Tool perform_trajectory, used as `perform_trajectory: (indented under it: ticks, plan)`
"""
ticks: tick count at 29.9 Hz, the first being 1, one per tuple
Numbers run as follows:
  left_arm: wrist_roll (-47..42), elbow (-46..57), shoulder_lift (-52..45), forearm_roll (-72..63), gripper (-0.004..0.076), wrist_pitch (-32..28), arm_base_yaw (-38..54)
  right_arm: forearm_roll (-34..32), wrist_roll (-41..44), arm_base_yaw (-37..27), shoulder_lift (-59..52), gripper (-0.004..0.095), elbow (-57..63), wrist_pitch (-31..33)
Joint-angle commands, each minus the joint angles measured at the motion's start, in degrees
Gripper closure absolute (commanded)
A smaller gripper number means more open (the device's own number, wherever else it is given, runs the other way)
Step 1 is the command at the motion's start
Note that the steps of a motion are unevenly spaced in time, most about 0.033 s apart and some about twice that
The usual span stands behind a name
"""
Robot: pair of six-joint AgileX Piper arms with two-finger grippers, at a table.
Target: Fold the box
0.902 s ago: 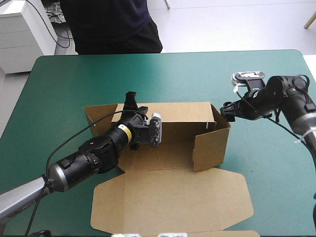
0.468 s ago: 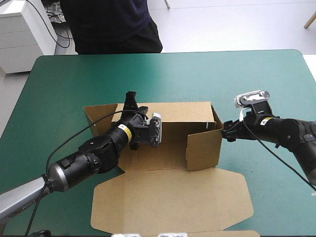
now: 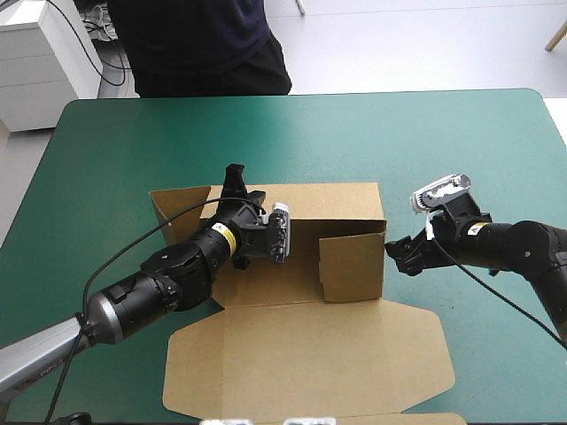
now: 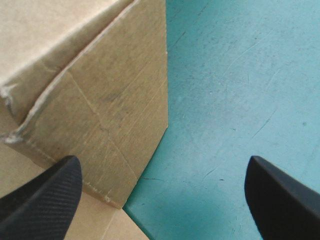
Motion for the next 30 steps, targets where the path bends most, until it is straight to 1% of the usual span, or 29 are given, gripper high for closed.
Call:
perform_trajectory:
  ticks: [1, 8, 13, 17, 21, 24, 27, 30]
  plan:
    - [-1.0, -0.2, -0.7, -2.9, 0.0731, -2.2, -0.6, 4.0, -3.2, -0.5, -1.2, 0.01, -1.5, 0.2]
    - [-1.0, -0.2, -0.7, -2.9, 0.0731, -2.2, -0.6, 9.2, -6.8, -0.3, -0.6, 0.01, -1.5, 0.8]
    - [-1.0, -0.2, -0.7, -2.7, 0.0731, -2.2, -0.6, 9.1, -7.1, -0.3, 0.4, 0.0101, -1.5, 2.6]
    - [-1.0, -0.2, -0.7, -2.7, 0.0731, -2.2, -0.6, 12.6, -9.5, -0.3, 1.2, 0.01, -1.0, 2.8]
    - [-1.0, -0.2, -0.7, -2.7, 0.0731, -2.3, -0.6, 14.7, -11.5, -0.3, 1.5, 0.01, 0.6, 1.7]
    - [-1.0, -0.2, -0.7, -2.8, 0.0731, -2.3, -0.6, 15.9, -13.1, -0.3, 1.5, 0.0101, 2.4, -0.7]
    - [-1.0, -0.2, -0.7, -2.9, 0.0731, -2.4, -0.6, 18.1, -15.0, 0.1, 1.8, 0.0148, 3.5, -2.7]
    - [-1.0, -0.2, -0.7, -2.9, 0.0731, -2.8, -0.6, 18.1, -15.7, 2.3, 1.8, 0.0192, 3.5, -4.6]
